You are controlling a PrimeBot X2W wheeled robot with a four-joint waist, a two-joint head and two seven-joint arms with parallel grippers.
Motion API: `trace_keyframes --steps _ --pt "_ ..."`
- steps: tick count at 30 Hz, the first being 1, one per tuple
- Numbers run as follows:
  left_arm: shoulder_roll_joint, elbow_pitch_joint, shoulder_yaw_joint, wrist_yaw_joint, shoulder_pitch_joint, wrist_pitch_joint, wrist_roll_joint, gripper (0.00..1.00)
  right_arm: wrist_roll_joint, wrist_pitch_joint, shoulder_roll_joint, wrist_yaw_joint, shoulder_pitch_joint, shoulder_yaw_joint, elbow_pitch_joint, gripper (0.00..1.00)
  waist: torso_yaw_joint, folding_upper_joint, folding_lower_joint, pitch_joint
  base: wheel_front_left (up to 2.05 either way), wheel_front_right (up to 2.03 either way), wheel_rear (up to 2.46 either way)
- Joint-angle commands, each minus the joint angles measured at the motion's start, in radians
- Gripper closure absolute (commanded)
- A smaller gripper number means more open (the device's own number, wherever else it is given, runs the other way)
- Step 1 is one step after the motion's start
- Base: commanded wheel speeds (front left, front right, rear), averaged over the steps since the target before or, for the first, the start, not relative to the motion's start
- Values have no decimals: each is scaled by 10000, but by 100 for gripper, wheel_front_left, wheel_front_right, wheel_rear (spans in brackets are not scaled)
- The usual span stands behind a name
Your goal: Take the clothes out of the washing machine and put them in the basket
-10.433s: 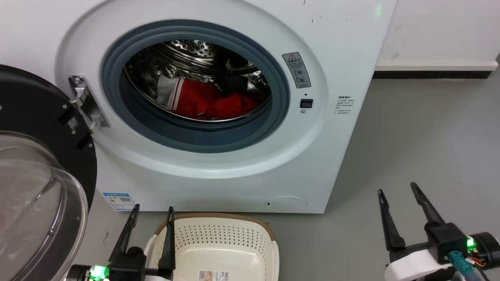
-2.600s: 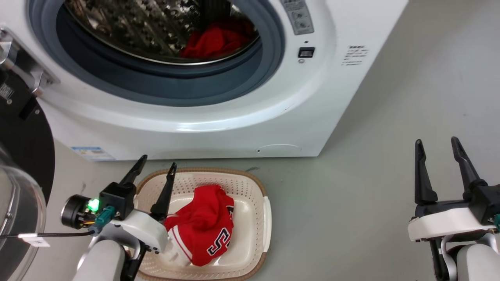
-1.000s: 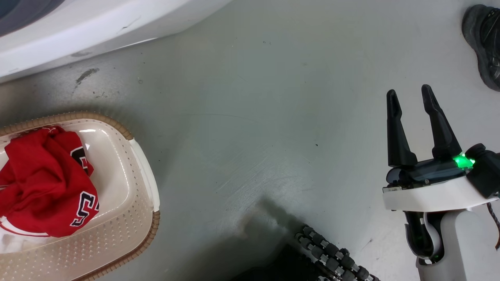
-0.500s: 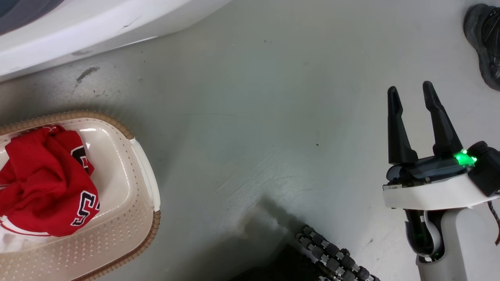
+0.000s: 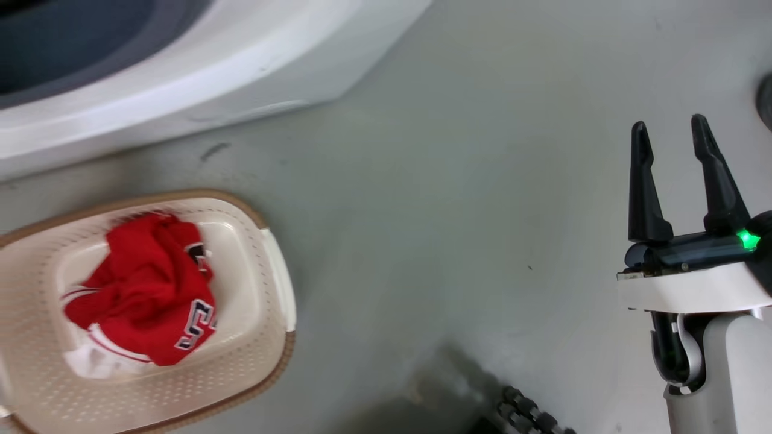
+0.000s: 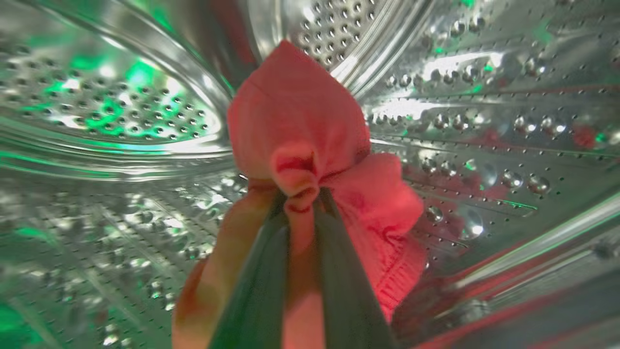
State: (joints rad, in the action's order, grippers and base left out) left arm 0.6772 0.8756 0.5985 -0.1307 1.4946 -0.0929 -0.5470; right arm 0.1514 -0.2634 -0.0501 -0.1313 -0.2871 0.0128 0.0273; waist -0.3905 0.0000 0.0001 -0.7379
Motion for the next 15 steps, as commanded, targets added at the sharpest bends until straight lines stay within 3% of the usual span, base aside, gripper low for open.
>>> trace_keyframes --steps 1,9,15 --pt "-114 113 35 19 -367 363 -87 100 -85 -20 -3 10 -5 63 5 0 555 0 -1 634 0 0 0" --pt "-999 808 -3 33 -2205 2885 -698 100 -748 -20 -8 9 350 319 -110 0 1473 0 -1 1993 0 0 0" --pt "-1718 801 -237 122 -3571 3556 -904 100 -1154 -22 -6 9 624 429 -208 0 2018 0 -1 2972 0 0 0"
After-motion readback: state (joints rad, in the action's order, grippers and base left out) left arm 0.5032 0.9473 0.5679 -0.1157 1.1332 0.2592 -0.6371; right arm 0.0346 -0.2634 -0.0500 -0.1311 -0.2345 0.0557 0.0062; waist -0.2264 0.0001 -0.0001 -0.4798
